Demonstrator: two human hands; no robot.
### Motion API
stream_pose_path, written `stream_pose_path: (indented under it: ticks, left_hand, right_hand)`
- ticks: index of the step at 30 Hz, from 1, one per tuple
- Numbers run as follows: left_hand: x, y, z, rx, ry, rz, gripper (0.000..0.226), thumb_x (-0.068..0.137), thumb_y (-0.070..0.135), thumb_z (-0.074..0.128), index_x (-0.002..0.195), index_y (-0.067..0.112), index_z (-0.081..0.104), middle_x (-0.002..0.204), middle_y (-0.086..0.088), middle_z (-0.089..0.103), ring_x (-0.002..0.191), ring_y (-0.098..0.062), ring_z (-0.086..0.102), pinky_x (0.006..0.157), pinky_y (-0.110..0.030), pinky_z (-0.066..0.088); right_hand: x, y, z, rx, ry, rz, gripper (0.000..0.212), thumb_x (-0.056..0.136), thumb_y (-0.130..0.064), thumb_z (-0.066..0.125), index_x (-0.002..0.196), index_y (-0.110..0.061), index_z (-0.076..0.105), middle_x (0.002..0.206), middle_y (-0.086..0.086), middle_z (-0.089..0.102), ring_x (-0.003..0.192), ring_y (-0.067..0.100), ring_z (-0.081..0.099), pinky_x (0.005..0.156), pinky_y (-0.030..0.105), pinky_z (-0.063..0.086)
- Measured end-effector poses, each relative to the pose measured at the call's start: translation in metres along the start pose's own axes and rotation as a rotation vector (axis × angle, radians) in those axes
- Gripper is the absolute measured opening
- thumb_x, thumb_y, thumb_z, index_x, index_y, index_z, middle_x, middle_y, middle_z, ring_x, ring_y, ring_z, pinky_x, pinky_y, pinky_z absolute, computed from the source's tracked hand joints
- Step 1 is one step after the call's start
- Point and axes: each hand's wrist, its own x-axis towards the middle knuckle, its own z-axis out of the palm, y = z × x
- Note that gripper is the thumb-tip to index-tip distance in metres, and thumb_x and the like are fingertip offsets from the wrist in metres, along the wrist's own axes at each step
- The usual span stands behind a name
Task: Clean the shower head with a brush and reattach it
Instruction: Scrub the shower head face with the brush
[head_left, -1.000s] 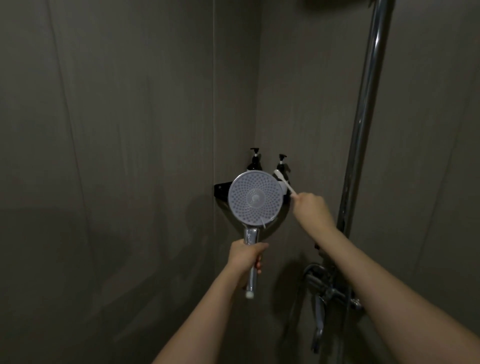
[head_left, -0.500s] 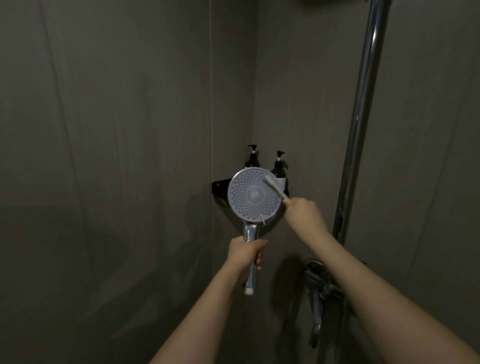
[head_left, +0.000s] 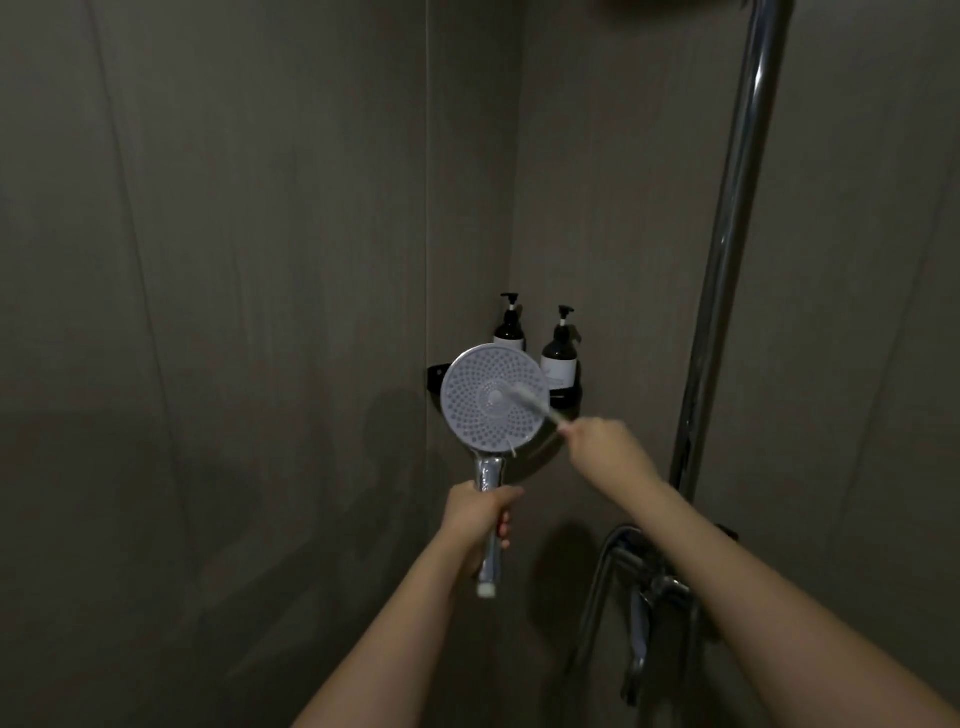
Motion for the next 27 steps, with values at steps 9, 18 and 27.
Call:
stream_pose_path:
  ticks: [9, 18, 27]
  left_hand:
    - [0.0, 0.005, -0.004, 0.028, -0.008, 0.007, 0.029, 0.083, 0.004, 0.062, 0.063, 0.013, 0.042, 0.035, 0.003, 0.039, 0.027, -0.008, 0.034, 0.034, -0.015, 0.031]
    - [0.002, 0.005, -0.008, -0.003, -0.022, -0.007, 0.03, 0.084, 0.004, 0.062, 0.065, 0.014, 0.04, 0.037, 0.002, 0.038, 0.029, -0.008, 0.033, 0.034, -0.015, 0.03]
    - [0.003, 0.003, -0.008, -0.048, -0.04, -0.025, 0.03, 0.084, 0.003, 0.06, 0.065, 0.014, 0.04, 0.036, 0.003, 0.037, 0.029, -0.008, 0.033, 0.035, -0.015, 0.029]
  right_hand:
    - [-0.009, 0.004, -0.003, -0.133, 0.043, -0.147, 0.034, 0.099, -0.031, 0.036, 0.104, -0.011, 0.063, 0.093, 0.014, 0.067, 0.078, 0.028, 0.061, 0.061, 0.027, 0.038]
    - [0.002, 0.021, -0.009, -0.044, 0.089, -0.031, 0.035, 0.099, -0.028, 0.039, 0.096, -0.007, 0.066, 0.086, 0.015, 0.065, 0.071, 0.025, 0.055, 0.061, 0.03, 0.041]
    - [-0.009, 0.027, -0.004, -0.188, -0.117, -0.154, 0.034, 0.098, -0.032, 0.04, 0.093, -0.011, 0.065, 0.077, 0.007, 0.061, 0.074, 0.024, 0.058, 0.064, 0.033, 0.044]
